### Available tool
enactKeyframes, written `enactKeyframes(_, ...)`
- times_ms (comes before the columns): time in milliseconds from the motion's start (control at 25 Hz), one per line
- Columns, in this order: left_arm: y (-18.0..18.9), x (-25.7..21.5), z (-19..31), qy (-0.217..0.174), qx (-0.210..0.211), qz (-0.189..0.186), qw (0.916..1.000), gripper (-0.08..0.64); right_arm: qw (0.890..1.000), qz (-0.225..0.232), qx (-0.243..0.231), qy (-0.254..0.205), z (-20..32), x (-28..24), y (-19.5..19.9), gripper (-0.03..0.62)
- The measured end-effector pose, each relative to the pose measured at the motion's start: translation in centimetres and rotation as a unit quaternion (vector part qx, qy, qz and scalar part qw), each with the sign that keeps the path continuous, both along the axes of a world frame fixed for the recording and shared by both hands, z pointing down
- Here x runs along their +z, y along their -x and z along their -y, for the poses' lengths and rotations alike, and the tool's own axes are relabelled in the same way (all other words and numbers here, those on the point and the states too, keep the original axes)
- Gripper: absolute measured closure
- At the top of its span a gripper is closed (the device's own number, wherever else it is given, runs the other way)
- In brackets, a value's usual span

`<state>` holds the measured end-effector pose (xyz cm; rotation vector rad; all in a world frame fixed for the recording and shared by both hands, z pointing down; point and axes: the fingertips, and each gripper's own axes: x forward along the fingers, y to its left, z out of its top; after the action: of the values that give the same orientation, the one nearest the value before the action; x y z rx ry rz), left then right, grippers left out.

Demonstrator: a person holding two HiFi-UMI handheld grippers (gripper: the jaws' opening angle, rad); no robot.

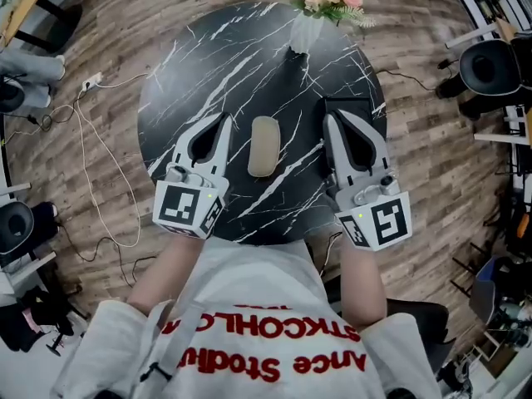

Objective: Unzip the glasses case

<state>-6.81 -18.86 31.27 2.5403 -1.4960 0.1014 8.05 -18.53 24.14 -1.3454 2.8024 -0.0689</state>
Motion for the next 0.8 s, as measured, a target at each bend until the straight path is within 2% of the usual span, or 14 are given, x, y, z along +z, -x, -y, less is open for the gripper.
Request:
enactKeyframes(280,0.5,3.1,1.8,0.033,0.019,0.008,0.9993,0.552,0.998,0.023,-0.035,0.037,2.1,3.5,0.6,0.575)
enactKeyframes(560,-0.8,6.8,2.8,0.053,0.029,0.010,0.9981,0.552,0.996,-0.035,-0.036,0.079,3.4,9.0,0.9,0.574)
enactKeyframes(680,-1.6,8.6,3.0,0.065,0.033,0.014,0.9972,0.552,0.991,-0.061,-0.058,0.101,3.2,12.0,1.8,0.574)
enactKeyframes(800,-2.5,10.2,3.3,0.078,0.041,0.021,0.9959,0.551,0.984,-0.059,-0.095,0.136,2.6,14.5,2.6,0.574)
